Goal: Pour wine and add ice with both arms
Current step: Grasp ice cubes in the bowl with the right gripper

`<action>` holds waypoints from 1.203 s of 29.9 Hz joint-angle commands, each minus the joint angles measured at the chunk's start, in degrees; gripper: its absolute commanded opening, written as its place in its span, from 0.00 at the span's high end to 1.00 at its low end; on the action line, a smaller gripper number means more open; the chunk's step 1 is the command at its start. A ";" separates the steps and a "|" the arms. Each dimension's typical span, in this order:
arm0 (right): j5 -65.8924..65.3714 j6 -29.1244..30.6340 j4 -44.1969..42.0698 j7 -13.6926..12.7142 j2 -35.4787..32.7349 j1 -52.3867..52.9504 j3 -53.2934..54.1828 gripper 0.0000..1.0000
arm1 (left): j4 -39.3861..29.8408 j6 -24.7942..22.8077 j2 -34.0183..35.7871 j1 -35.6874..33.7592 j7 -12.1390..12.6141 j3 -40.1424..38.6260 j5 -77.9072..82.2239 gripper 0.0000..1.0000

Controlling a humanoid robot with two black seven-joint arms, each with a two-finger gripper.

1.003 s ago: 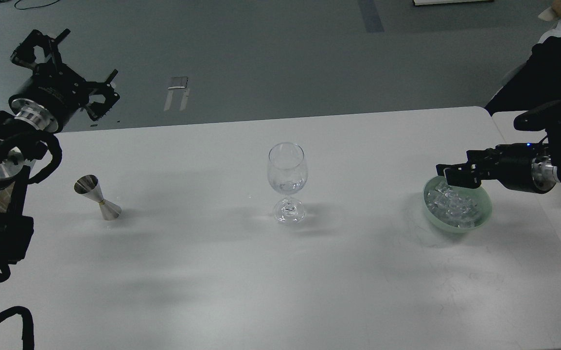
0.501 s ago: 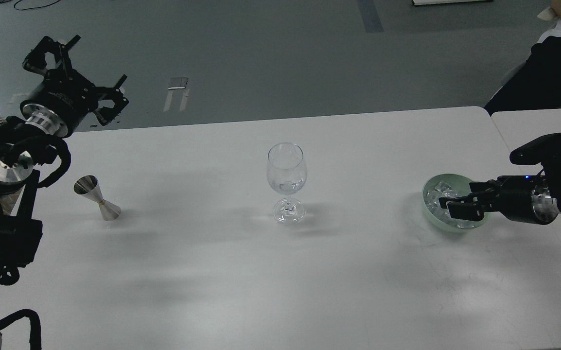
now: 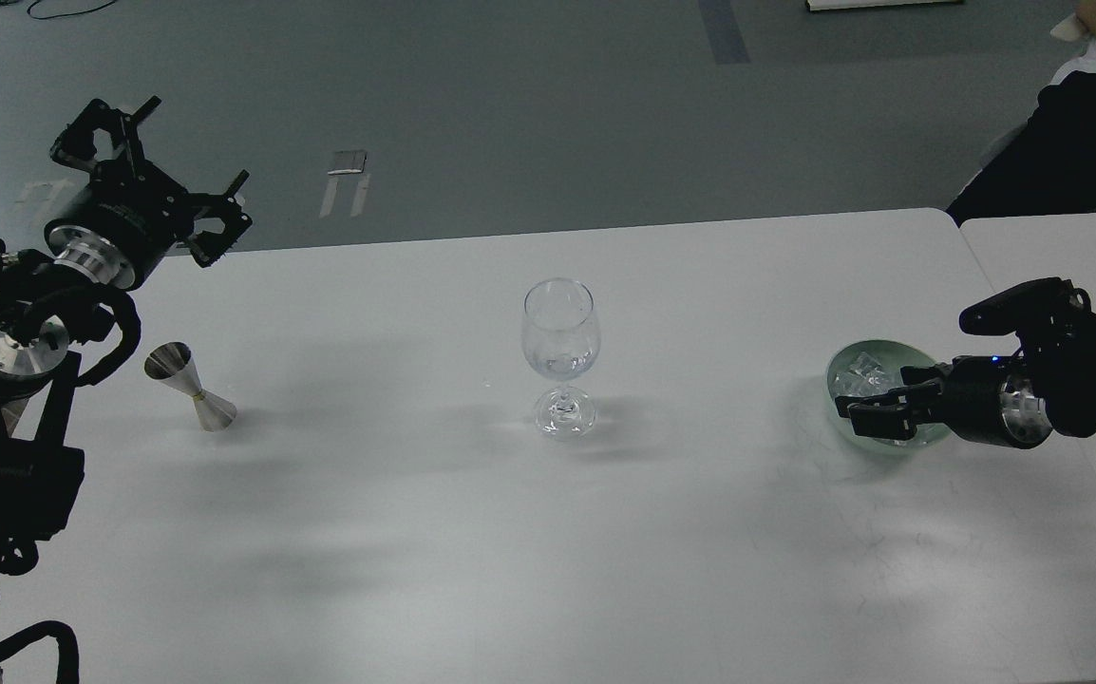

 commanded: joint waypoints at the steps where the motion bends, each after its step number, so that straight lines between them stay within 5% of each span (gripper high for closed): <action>1: 0.02 0.00 0.26 -0.04 0.25 -0.21 0.01 0.05 | 0.00 0.01 -0.06 0.01 0.00 0.00 0.00 0.02; 36: 0.81 0.00 1.50 -1.18 -1.15 0.31 2.20 0.09 | -0.52 0.01 -0.85 0.19 0.08 -0.09 0.00 0.02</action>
